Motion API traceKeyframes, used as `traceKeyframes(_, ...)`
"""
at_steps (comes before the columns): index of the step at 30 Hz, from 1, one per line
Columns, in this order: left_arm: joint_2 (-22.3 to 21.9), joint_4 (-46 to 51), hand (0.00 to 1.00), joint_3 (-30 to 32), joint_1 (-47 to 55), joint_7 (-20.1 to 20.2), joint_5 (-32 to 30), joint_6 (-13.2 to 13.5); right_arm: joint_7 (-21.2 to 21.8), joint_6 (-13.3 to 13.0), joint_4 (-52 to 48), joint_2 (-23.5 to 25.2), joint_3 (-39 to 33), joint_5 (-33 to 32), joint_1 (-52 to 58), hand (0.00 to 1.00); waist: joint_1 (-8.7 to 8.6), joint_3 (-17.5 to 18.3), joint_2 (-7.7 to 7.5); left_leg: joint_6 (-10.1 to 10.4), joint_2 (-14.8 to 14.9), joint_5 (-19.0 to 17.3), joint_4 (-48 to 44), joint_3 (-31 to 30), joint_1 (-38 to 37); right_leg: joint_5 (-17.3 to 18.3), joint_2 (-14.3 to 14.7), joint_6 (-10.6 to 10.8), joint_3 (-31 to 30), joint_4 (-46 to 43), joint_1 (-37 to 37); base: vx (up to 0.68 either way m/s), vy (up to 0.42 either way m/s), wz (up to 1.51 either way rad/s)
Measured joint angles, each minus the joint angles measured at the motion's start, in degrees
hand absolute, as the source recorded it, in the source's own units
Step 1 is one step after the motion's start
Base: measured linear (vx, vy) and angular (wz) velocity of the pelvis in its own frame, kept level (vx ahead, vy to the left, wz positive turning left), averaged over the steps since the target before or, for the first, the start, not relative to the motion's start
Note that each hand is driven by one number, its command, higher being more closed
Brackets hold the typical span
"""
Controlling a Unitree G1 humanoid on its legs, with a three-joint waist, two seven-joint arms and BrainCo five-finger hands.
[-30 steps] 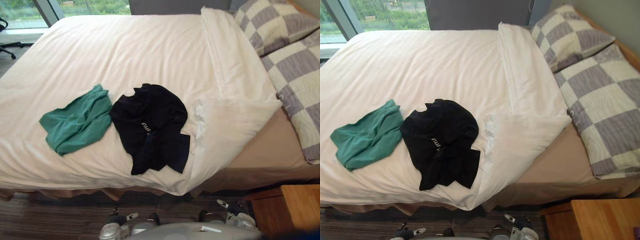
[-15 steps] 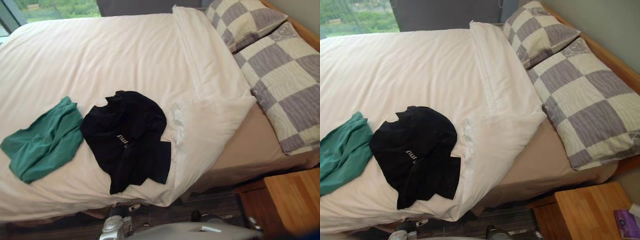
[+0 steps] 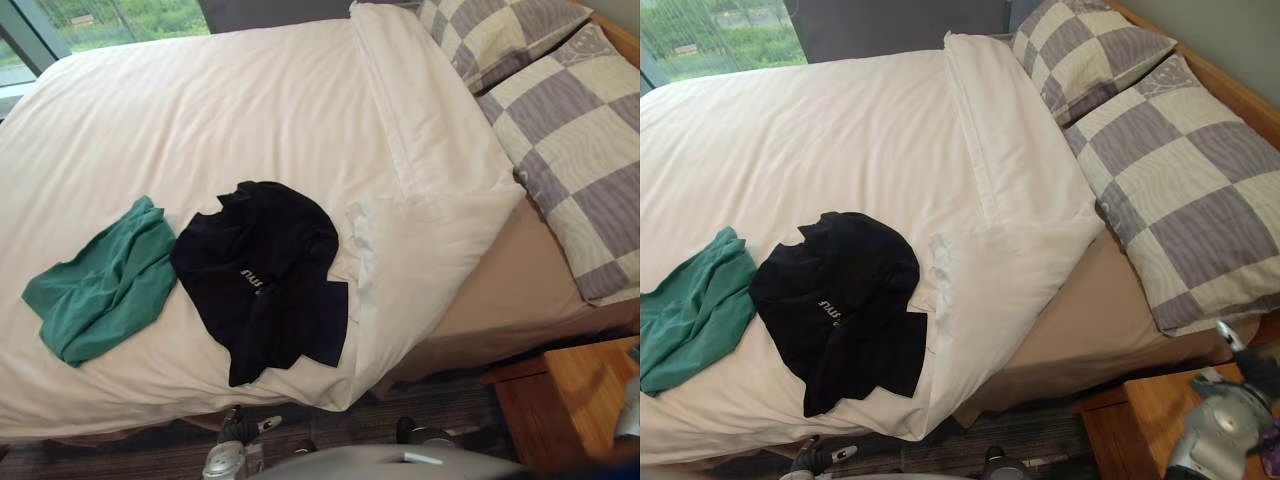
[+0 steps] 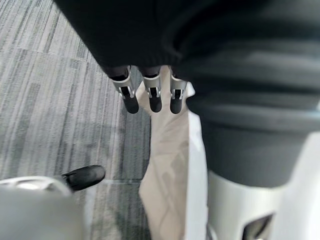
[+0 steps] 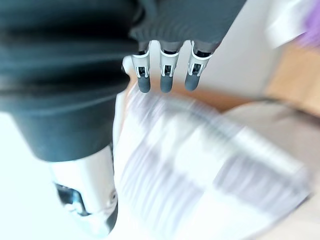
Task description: Tidy the bed and pick cloth on bed and put in laundry
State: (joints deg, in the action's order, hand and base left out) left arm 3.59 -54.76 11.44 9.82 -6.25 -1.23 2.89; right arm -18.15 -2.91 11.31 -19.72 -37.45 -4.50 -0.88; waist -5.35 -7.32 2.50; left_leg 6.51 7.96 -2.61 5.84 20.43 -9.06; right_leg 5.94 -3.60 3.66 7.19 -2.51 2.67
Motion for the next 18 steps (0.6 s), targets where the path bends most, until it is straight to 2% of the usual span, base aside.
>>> traceKeyframes(4,0.4,0.0,0.00,-0.9,0.2,0.0,-0.5,0.1,0.2,-0.7,-2.1,-2.4,5.9,5.2,-2.5,0.00,0.03,0.0,-0.30,-0.1,-0.1,0.1,0.0,-1.4,-0.2,0.0,-0.2,0.0,1.2,-0.1,0.8,0.01,-0.001,0.18)
traceKeyframes(7,1.2,0.0,0.00,-2.6,0.2,0.0,-0.6,0.1,1.0,-1.0,-3.9,-3.5,13.0,9.9,-3.8,0.00,0.15,-0.2,-0.77,-0.3,-0.3,0.3,0.0,-2.4,-0.1,0.0,-0.5,0.0,1.8,-0.4,1.1,-0.03,0.002,0.15)
traceKeyframes(8,1.5,0.0,0.00,-3.2,0.2,0.0,-0.6,0.1,2.0,-1.1,-4.4,-3.8,16.9,12.2,-4.5,0.00,0.44,-0.3,-1.09,-0.5,-0.5,0.5,0.0,-2.9,0.0,0.0,-0.7,0.0,2.2,-0.4,1.1,-0.04,-0.001,0.09)
traceKeyframes(12,2.3,0.0,0.00,-4.8,0.1,-0.1,-0.6,0.3,3.5,-1.1,-4.7,-4.0,24.4,17.1,-5.7,0.00,1.73,-0.8,-1.72,-1.0,-1.1,1.1,0.0,-4.6,0.6,0.0,-1.3,0.1,3.1,-0.4,1.2,-0.06,0.000,0.16)
traceKeyframes(16,2.6,-0.2,0.00,-4.7,0.2,-0.2,-0.6,0.3,4.8,-1.1,-4.8,-6.3,31.1,20.0,-6.5,0.00,2.21,-1.3,-2.31,-1.7,-2.0,2.3,0.0,-6.9,3.1,-0.1,-2.1,0.3,4.8,-0.5,0.0,-0.06,0.008,0.28)
traceKeyframes(18,2.8,-0.3,0.00,-4.7,0.3,-0.3,-0.5,0.3,5.5,-1.1,-4.4,-6.6,33.2,21.7,-7.4,0.00,3.01,-2.0,-2.69,-2.0,-2.2,2.7,0.0,-7.5,3.7,-0.3,-2.3,0.6,5.1,-0.6,-0.3,-0.05,0.017,0.20)
